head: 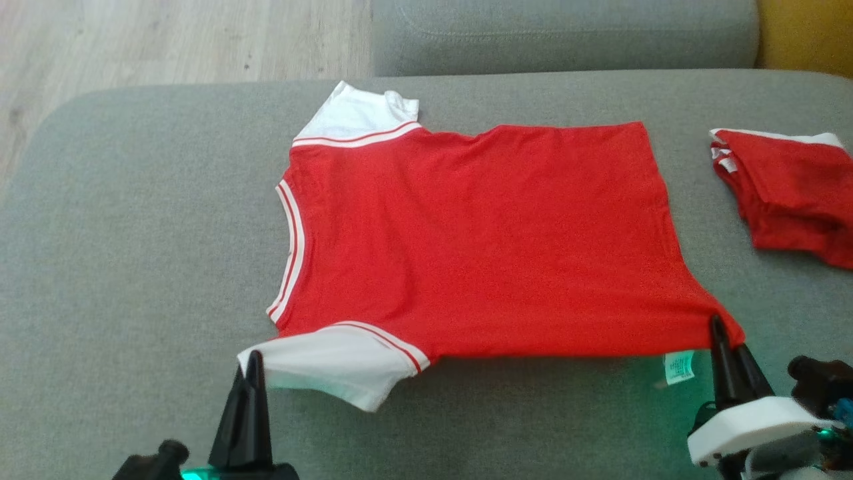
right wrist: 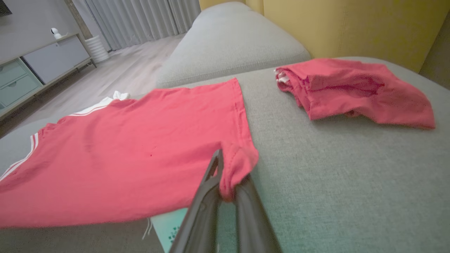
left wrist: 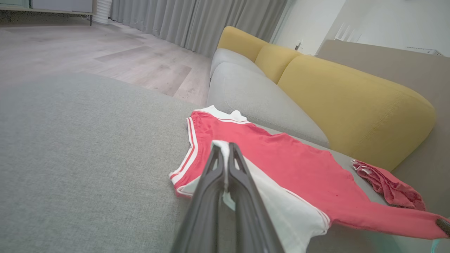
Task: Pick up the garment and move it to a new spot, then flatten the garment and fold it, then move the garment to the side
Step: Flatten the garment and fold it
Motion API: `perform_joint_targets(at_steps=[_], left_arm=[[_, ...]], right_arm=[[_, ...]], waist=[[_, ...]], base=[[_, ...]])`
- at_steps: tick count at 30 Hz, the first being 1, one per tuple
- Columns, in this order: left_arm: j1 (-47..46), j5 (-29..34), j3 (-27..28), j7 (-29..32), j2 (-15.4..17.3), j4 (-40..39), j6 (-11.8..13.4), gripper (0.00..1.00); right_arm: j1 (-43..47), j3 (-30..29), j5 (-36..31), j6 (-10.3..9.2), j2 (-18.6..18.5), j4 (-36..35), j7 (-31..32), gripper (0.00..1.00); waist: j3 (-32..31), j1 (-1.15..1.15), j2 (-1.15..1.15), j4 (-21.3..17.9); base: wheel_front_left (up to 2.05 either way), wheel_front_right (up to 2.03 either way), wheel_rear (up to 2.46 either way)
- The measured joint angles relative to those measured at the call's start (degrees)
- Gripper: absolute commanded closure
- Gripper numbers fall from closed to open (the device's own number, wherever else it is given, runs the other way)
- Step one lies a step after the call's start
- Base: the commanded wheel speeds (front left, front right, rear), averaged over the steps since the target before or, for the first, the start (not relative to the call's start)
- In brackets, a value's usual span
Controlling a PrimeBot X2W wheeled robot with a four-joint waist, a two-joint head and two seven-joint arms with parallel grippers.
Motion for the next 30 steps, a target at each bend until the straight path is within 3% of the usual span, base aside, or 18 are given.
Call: perform_joint_targets(at_steps=[10,19,30], left_arm=[[-7.7,0.0,-1.0,0.5,-0.5,7.1,-2.5,1.0],[-22.7,1.3,-2.5,1.9,-1.4,19.8,-6.4,1.0],[-34.5,1.3,-0.8,-1.1,-3.8,33.4,-8.3,1.0]], right_arm=[[-3.4,0.1,2.2,0.0,0.0,5.6,1.0,1.0],[-11.8,-0.3,2.4,0.0,0.0,11.5,1.1,1.0],[-21.2,0.0,2.3,0.0,-0.1,18.6,0.7,1.0]], waist=[[2.6,0.01,0.0,0.4],[5.2,0.01,0.0,-0.1],[8.8,0.01,0.0,-1.4]], base=[[0.0,0.0,0.0],[0.0,0.0,0.0],[0.0,0.0,0.0]])
